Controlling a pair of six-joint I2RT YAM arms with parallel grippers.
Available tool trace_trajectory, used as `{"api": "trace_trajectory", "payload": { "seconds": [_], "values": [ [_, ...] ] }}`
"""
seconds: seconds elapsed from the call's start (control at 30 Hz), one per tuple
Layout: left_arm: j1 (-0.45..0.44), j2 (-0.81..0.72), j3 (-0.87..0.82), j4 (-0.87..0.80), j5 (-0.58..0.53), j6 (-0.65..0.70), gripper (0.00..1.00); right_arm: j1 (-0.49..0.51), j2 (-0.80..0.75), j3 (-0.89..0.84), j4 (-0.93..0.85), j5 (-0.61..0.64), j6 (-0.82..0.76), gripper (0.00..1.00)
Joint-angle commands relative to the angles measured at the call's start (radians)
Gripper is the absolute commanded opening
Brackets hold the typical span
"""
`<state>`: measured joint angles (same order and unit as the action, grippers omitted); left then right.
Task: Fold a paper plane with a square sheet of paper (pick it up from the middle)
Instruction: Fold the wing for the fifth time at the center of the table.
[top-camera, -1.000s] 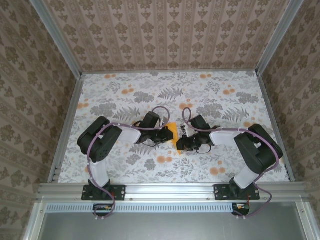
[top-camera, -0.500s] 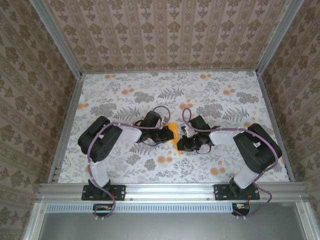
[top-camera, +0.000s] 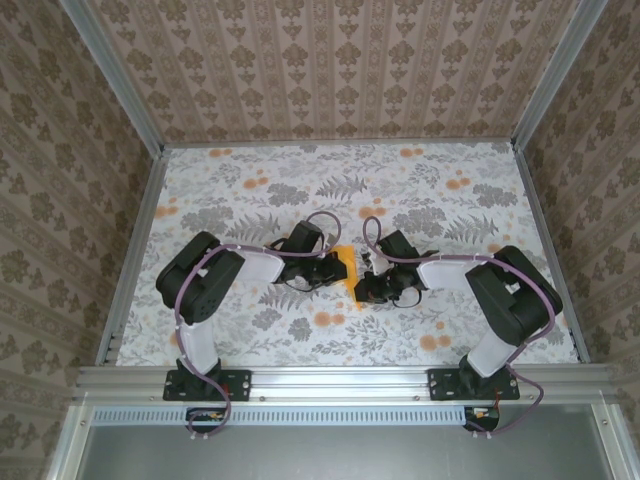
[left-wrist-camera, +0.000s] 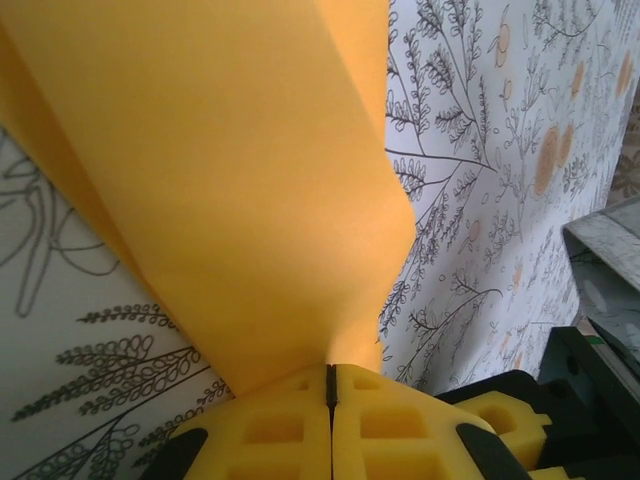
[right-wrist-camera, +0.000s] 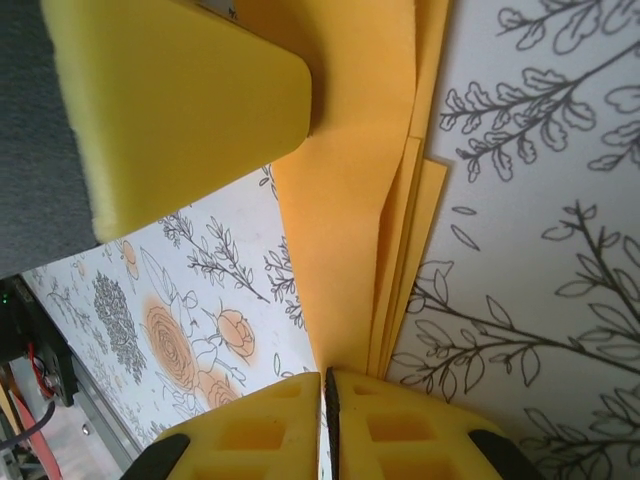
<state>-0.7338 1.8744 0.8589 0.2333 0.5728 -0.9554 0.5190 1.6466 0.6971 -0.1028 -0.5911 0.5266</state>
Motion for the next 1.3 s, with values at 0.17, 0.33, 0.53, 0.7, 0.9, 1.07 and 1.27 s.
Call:
{"api": "trace_trajectory", "payload": {
  "seconds": [0.17, 0.33, 0.53, 0.7, 0.9, 1.07, 1.27],
  "values": [
    [-0.009, 0.037, 0.027, -0.109, -0.04, 0.044, 0.07, 0.024, 0.032, 0.118, -0.086, 0.048, -0.006, 0.1],
    [-0.011, 0.034, 0.033, -0.123, -0.046, 0.048, 0.07, 0.032, 0.065, 0.111, -0.087, 0.059, -0.007, 0.09],
    [-0.012, 0.037, 0.037, -0.153, -0.066, 0.049, 0.06, 0.036, 0.055, 0.052, -0.092, 0.062, -0.008, 0.09],
    [-0.012, 0.042, 0.035, -0.162, -0.077, 0.043, 0.06, 0.038, 0.015, -0.022, -0.107, 0.062, -0.009, 0.09],
    [-0.011, 0.052, 0.035, -0.163, -0.077, 0.04, 0.05, 0.045, -0.067, -0.112, -0.146, 0.06, 0.002, 0.09],
    [-0.01, 0.054, 0.037, -0.162, -0.076, 0.041, 0.05, 0.046, -0.133, -0.146, -0.194, 0.066, 0.002, 0.09],
    [-0.01, 0.05, 0.048, -0.158, -0.062, 0.052, 0.05, 0.046, -0.243, -0.08, -0.194, 0.105, 0.022, 0.1]
  ]
}}
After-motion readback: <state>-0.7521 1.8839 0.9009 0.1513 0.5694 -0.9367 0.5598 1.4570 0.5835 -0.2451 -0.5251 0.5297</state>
